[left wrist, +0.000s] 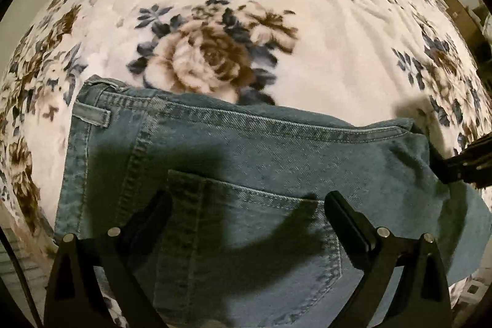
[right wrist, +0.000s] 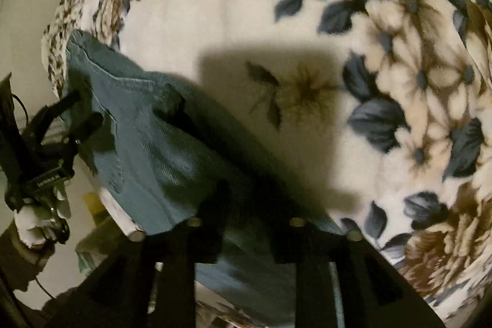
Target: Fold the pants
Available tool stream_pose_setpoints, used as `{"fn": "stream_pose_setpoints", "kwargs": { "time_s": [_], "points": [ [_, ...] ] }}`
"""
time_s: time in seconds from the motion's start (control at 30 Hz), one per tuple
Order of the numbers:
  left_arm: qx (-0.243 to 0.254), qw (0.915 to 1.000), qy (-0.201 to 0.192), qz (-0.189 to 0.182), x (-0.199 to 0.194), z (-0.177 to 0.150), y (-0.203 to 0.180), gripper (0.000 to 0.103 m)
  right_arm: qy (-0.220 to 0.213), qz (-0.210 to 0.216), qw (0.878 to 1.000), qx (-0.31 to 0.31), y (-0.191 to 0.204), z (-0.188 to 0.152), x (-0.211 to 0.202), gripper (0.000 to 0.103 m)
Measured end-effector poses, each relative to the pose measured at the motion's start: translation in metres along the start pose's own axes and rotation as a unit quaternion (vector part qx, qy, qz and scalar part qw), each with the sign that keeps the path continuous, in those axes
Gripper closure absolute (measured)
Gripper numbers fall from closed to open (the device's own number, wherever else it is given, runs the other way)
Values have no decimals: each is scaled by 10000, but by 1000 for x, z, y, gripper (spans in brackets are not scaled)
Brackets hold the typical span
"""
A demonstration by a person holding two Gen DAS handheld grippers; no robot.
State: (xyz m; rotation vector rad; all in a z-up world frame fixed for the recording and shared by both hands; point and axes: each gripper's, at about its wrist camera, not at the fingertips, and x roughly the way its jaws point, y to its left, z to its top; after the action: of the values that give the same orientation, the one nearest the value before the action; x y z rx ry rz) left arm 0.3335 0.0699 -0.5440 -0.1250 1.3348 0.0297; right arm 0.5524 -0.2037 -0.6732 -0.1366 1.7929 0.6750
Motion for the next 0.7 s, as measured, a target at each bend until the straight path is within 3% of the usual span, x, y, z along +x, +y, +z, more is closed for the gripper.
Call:
{"fn": "stream_pose_setpoints", "kwargs": {
  "time_s": [0.1, 0.13, 0.2, 0.23, 0.27, 0.37, 0.4, 0.43, 0.5, 0.53, 0.6, 0.7],
  "points": [
    [-20, 10000, 19, 24, 1, -1, -2, 2, 0, -11, 10000, 14, 15, 6, 6, 64],
    [-26, 10000, -16, 33, 0, -3, -2, 2, -62, 216, 9996, 154, 13, 6, 6, 59],
    [-45, 9999, -93, 52, 2, -4, -3, 2, -293, 1102, 9922, 498, 12, 12, 12, 57],
    [-70, 9999, -89, 64, 4, -5, -2, 2, -437, 1504, 9853, 676, 7, 16, 14, 56],
    [-131, 9999, -59, 34, 6, -6, -2, 2, -587, 1870, 9766, 883, 3, 22, 19, 48],
    [-266, 9996, -98, -27, 8, -10, 1, 2, -600, 2852, 9468, 1368, 2, 41, 47, 41],
    [-267, 9995, -142, -41, 8, -11, 1, 2, -550, 3128, 9378, 1402, 5, 47, 54, 41],
    [-274, 9995, -177, -45, 8, -12, 1, 2, -480, 3258, 9336, 1412, 9, 50, 60, 33],
    [-283, 9994, -201, -96, 9, -14, 3, 2, -276, 3629, 9241, 1167, 15, 50, 63, 32],
    [-294, 9993, -206, -119, 9, -16, 5, 2, -137, 3963, 9120, 1047, 15, 46, 62, 32],
    [-340, 9990, -236, -159, 9, -17, 7, 2, 100, 4122, 9071, 853, 11, 41, 62, 35],
    [-348, 9990, -236, -135, 9, -18, 7, 2, 426, 3768, 9195, 1033, 7, 42, 80, 38]
  ]
}}
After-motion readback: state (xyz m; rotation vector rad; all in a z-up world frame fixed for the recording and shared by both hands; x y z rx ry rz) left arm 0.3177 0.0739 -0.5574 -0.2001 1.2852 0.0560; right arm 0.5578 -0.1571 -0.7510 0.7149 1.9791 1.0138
